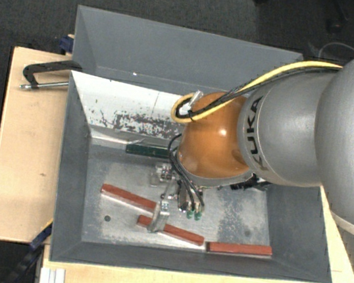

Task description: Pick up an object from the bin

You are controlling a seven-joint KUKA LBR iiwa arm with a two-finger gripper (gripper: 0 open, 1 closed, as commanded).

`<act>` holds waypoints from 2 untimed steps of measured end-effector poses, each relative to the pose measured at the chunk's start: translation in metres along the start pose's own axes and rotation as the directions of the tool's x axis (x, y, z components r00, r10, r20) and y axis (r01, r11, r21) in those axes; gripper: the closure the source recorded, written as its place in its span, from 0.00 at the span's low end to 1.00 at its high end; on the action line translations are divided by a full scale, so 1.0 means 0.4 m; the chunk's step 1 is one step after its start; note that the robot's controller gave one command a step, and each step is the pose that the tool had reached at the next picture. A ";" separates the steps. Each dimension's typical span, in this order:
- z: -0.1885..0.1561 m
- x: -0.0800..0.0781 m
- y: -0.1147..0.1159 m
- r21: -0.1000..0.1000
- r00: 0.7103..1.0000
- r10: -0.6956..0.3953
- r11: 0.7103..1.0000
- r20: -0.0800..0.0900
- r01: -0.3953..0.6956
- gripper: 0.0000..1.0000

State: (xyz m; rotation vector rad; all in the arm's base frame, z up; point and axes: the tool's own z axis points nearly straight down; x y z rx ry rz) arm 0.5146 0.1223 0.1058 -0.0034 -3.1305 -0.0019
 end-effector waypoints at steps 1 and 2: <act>0.094 0.008 0.005 0.001 1.000 -0.027 1.000 0.006 0.027 0.00; 0.088 0.005 0.005 0.000 1.000 -0.026 1.000 0.011 0.026 1.00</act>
Offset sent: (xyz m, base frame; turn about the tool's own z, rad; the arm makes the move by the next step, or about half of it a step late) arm -0.0028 0.0014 -0.0358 -0.0256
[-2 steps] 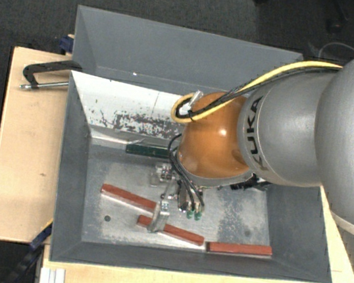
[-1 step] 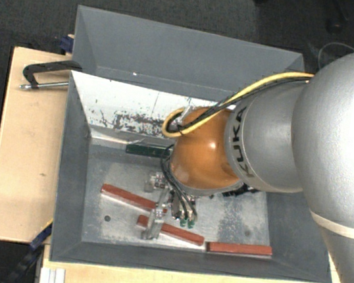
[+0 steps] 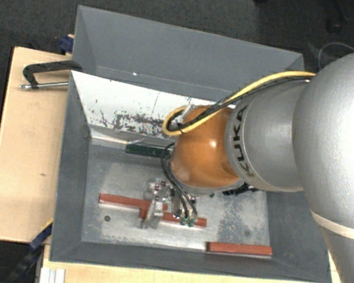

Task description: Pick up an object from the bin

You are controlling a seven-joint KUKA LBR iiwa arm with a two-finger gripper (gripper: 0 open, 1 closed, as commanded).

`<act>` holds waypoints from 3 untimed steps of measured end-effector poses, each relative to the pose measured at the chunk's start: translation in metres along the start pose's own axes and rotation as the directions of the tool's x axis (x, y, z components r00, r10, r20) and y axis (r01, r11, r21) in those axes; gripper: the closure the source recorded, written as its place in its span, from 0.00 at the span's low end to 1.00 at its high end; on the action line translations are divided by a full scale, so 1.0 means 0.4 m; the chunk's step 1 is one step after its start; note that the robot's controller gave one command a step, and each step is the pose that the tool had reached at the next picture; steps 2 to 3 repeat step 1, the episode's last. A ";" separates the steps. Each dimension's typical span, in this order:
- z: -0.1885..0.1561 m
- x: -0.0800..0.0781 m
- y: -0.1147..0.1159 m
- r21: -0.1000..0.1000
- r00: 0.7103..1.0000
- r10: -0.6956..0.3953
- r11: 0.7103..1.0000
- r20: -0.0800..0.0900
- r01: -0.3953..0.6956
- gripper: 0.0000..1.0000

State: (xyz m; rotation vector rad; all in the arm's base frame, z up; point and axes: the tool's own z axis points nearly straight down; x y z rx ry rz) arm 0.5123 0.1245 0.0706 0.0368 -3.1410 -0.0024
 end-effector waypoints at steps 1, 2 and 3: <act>-0.468 -0.095 -0.080 0.000 1.000 -0.016 1.000 0.016 0.016 1.00; -0.468 -0.095 -0.080 0.000 1.000 -0.016 1.000 0.016 0.016 1.00; -0.468 -0.095 -0.080 0.000 1.000 -0.016 1.000 0.016 0.016 1.00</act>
Offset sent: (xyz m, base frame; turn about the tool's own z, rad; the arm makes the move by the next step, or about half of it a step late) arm 0.0356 -0.0317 0.1814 -0.0168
